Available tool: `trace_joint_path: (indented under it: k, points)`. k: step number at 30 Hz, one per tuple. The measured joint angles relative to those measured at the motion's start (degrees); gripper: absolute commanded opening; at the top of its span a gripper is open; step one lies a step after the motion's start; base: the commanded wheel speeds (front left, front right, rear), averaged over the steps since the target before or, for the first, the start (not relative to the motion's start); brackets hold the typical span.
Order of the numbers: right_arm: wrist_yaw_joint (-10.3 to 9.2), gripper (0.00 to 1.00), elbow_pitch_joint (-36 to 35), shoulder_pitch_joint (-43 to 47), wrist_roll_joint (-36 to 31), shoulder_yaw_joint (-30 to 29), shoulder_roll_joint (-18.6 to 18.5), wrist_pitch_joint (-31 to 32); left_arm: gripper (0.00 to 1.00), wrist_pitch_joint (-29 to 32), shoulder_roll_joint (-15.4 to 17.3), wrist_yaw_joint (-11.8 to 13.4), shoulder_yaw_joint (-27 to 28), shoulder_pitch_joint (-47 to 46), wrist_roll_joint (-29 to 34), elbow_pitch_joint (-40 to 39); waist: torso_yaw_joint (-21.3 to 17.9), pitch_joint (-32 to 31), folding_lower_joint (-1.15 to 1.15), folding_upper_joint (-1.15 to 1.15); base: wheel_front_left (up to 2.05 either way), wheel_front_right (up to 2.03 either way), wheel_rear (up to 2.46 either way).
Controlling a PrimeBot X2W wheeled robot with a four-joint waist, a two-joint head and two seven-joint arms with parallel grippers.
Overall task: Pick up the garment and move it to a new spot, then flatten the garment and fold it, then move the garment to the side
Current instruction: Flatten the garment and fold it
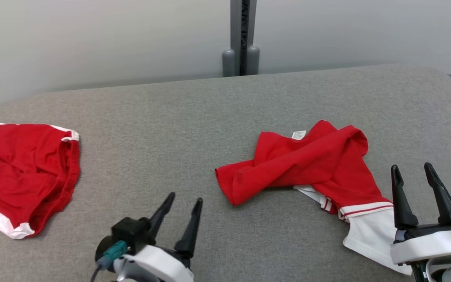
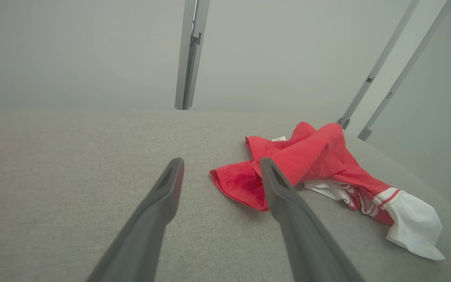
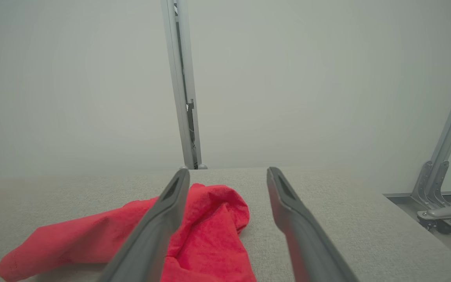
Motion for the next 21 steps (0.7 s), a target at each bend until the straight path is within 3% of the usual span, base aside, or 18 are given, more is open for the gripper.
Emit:
trace_joint_path:
  k: [9, 21]
  points:
    - [0.0, 1.0, -1.98, -1.54, 0.32, 0.19, -0.1, 0.0, 1.0, 1.4, -1.1, -1.91, -8.45, -6.95, -0.82, 11.23, -3.36, 2.0, 0.0, 0.0, 0.0, 0.0, 0.0]
    - [0.0, 1.0, -4.26, -2.93, -0.31, 1.1, 0.0, 0.0, 1.0, -1.32, -1.41, -2.32, -12.48, -14.11, -3.83, 23.39, -9.63, 5.62, 0.0, 0.0, 0.0, 0.0, 0.0]
